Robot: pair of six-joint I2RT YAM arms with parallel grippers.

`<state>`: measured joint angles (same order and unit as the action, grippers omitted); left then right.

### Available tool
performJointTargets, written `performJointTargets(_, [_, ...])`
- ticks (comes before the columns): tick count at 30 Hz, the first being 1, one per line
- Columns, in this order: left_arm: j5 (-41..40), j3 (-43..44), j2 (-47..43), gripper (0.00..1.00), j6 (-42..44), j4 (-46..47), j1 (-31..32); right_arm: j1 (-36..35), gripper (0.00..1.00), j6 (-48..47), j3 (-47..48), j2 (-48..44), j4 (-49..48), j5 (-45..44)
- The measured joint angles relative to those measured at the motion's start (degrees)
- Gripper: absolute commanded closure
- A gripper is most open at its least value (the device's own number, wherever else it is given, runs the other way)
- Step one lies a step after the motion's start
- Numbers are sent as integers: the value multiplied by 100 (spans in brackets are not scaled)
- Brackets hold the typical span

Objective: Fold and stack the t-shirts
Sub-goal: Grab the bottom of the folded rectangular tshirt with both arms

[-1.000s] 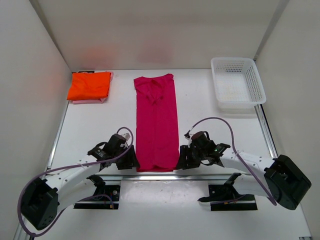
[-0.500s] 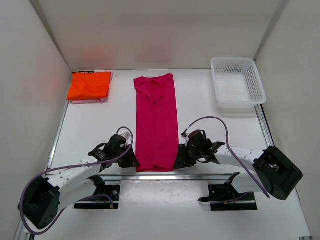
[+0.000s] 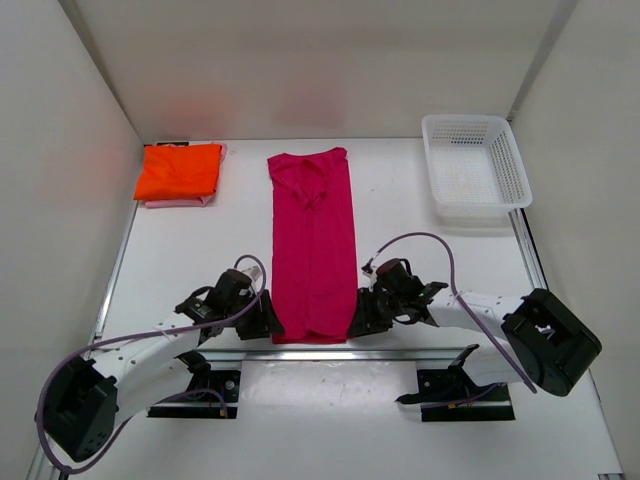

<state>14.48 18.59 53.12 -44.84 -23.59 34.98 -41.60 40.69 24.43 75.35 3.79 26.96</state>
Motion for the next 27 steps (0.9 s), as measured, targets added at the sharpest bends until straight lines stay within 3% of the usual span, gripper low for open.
performJointTargets(11, [61, -4, 83, 44, -61, 59, 221, 0, 73, -15, 7, 31, -20, 52])
performJointTargets(13, [70, -4, 146, 53, -103, 151, 326, 0, 81, -17, 7, 35, -35, 68])
performJointTargets(15, [35, -11, 192, 80, -157, 160, 420, -7, 91, -42, 7, 61, -26, 55])
performJointTargets(17, [9, -35, 201, 100, -136, 125, 428, -7, 100, -44, 7, 114, 0, 57])
performJointTargets(27, [4, -44, -195, 100, 105, -341, 136, -7, 100, -170, 7, -304, 472, 55])
